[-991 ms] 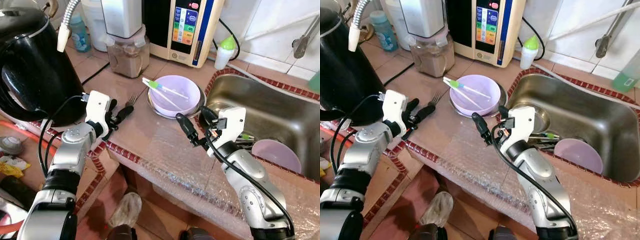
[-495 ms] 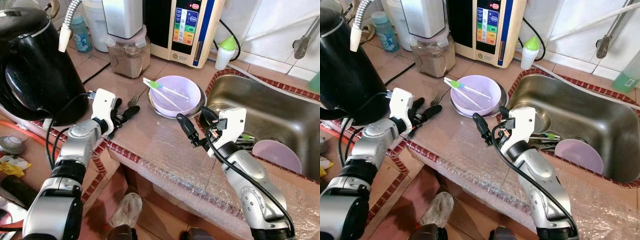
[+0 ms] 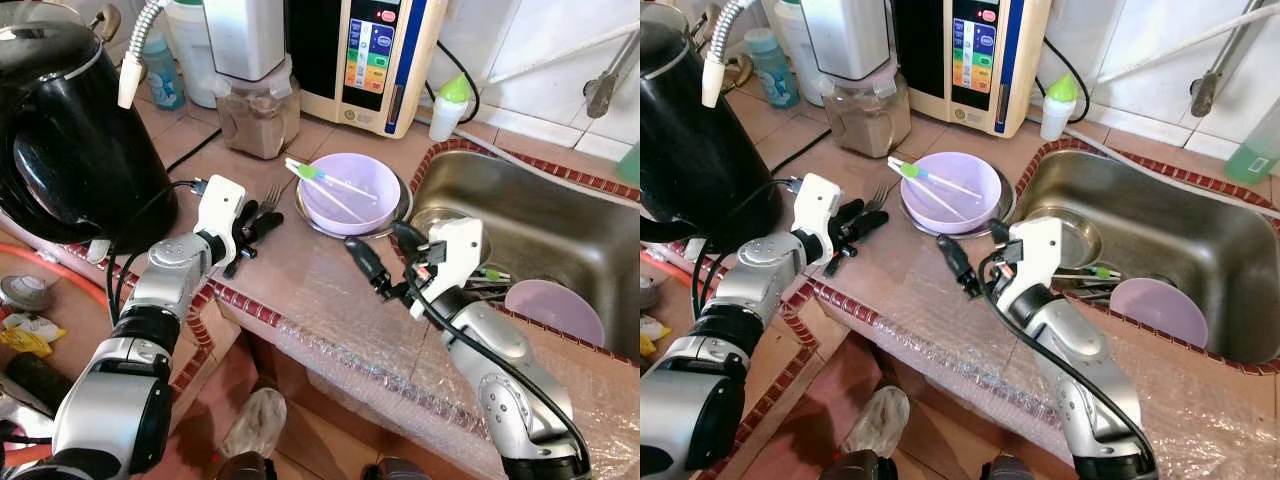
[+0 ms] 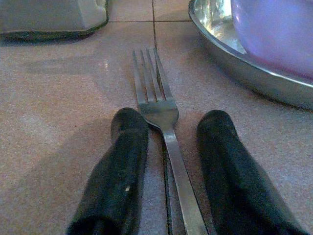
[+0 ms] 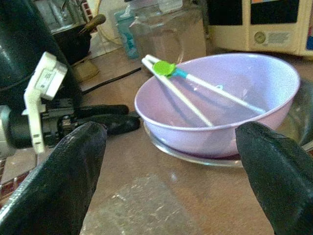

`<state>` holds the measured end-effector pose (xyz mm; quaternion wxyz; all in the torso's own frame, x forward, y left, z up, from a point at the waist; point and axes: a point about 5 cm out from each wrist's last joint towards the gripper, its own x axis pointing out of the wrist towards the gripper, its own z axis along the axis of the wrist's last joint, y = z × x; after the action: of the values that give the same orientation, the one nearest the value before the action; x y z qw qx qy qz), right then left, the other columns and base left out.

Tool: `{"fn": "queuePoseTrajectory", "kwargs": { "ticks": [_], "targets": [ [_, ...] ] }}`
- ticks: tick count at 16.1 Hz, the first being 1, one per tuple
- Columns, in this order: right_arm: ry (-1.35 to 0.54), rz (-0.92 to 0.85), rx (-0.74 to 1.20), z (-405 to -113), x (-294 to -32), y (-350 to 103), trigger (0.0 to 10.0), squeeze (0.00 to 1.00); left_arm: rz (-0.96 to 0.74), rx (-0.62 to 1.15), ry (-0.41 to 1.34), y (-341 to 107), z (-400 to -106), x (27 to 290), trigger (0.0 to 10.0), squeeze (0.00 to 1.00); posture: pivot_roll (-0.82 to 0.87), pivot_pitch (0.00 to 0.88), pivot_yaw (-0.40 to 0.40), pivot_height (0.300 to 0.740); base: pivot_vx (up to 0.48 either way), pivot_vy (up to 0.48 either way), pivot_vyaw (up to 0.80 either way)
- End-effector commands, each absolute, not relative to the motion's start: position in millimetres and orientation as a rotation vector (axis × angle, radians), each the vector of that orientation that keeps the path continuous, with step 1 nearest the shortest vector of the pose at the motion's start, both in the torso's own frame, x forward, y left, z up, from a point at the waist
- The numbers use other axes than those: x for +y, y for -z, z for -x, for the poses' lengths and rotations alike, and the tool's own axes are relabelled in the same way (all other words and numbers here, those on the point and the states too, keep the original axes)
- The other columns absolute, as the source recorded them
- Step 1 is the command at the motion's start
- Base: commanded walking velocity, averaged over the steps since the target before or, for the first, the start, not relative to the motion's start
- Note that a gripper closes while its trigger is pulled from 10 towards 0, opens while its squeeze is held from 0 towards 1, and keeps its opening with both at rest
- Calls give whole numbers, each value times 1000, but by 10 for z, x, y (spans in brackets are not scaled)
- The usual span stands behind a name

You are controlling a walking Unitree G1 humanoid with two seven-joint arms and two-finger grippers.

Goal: Kitchen organization

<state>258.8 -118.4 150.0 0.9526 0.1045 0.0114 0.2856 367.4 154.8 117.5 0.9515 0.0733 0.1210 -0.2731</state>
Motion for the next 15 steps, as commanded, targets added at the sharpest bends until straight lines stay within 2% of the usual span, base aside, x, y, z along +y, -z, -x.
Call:
{"fn": "queuePoseTrajectory", "kwargs": {
  "ticks": [1,6,8,15],
  "targets": [
    [-618,-203,25,-2551,-1160,-1522,10000,0,-168,405,546,-861,-3544,1630,0,0,-86,66,26,740,0,0,0],
    [-615,-168,66,-2563,-1158,-1450,10000,0,-159,414,516,-830,-3528,1650,0,0,-83,66,20,740,0,0,0],
    [-614,-164,71,-2570,-1168,-1446,10000,0,-122,362,478,-875,-3523,1671,0,0,-82,65,20,740,0,0,0],
    [-599,-149,73,-2646,-1158,-1427,10000,0,-80,313,449,-803,-3267,1642,0,0,-60,51,8,740,0,0,0]
  ]
}}
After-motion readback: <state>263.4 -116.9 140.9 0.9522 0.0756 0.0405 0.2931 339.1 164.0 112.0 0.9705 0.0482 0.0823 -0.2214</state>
